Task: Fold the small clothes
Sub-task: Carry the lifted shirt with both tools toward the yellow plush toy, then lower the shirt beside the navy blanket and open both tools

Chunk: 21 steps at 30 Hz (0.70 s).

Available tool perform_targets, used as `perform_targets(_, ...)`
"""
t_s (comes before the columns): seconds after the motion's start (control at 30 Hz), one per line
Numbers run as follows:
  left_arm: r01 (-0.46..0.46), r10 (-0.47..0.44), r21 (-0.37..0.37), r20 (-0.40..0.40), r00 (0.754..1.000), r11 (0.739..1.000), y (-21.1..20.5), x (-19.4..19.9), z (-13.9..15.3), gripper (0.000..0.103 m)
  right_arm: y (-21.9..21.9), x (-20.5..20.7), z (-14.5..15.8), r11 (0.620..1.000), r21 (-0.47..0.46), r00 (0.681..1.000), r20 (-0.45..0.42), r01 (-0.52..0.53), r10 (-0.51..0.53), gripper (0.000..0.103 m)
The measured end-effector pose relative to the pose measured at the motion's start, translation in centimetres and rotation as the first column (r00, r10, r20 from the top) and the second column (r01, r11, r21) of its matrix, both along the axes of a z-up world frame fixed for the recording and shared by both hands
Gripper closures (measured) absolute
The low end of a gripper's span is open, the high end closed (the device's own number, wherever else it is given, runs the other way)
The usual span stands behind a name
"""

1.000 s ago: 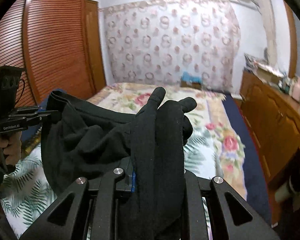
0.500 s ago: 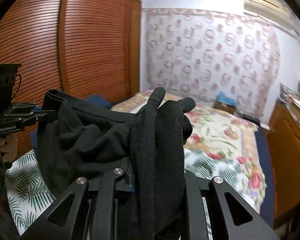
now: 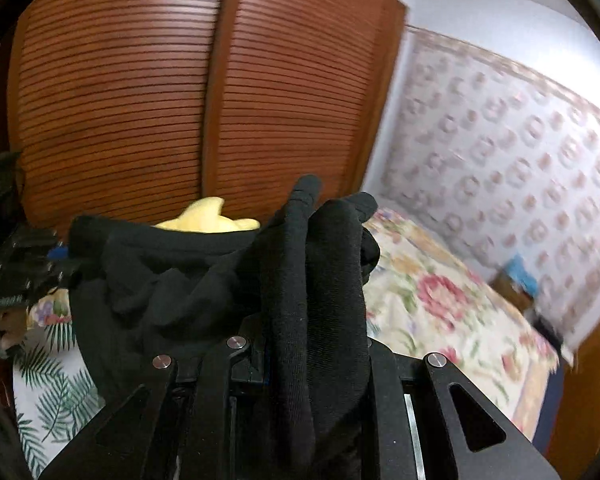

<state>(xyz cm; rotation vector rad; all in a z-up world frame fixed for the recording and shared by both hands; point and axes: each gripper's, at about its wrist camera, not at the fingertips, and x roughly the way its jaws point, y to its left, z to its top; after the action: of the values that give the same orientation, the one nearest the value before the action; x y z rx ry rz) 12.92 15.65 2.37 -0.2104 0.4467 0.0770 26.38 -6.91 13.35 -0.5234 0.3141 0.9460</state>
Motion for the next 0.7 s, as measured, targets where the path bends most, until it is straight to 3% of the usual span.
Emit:
perform_targets(0.23, -0.101, 0.098, -0.027, -0.101, 0.990, 0.995, 1.9, -0.8, -4.1, 0.089, 8.5, 4.2, -2.1, 0.990, -0.106, 0.995, 0.012, -0.093, 0.095, 0.080)
perform_targets(0.37, -0.120, 0.117, -0.021, -0.124, 0.985, 0.993, 2.2, -1.1, -5.1, 0.088, 9.2, 7.4, -3.2, 0.997, -0.083, 0.998, -0.063, -0.007, 0.002, 0.044)
perform_targets(0.43, -0.123, 0.121, -0.009, -0.124, 0.985, 0.992, 1.9, -1.5, -5.1, 0.085, 8.5, 8.5, -3.3, 0.998, -0.047, 0.996, -0.085, 0.037, -0.041, 0.034)
perform_targets(0.5, -0.128, 0.129, 0.016, -0.116, 0.985, 0.992, 1.7, -1.9, -4.7, 0.079, 7.3, 8.7, -3.5, 0.996, -0.034, 0.995, -0.058, 0.078, -0.080, 0.031)
perform_targets(0.53, -0.132, 0.134, 0.024, -0.111, 0.985, 0.991, 1.7, -2.0, -4.5, 0.070, 6.5, 8.7, -3.5, 0.995, -0.023, 0.994, -0.046, 0.099, -0.100, 0.031)
perform_targets(0.7, -0.121, 0.125, 0.050, -0.087, 0.988, 0.991, 1.3, -2.7, -3.4, 0.047, 2.5, 8.4, -3.2, 0.986, 0.043, 0.985, -0.064, 0.160, -0.157, 0.029)
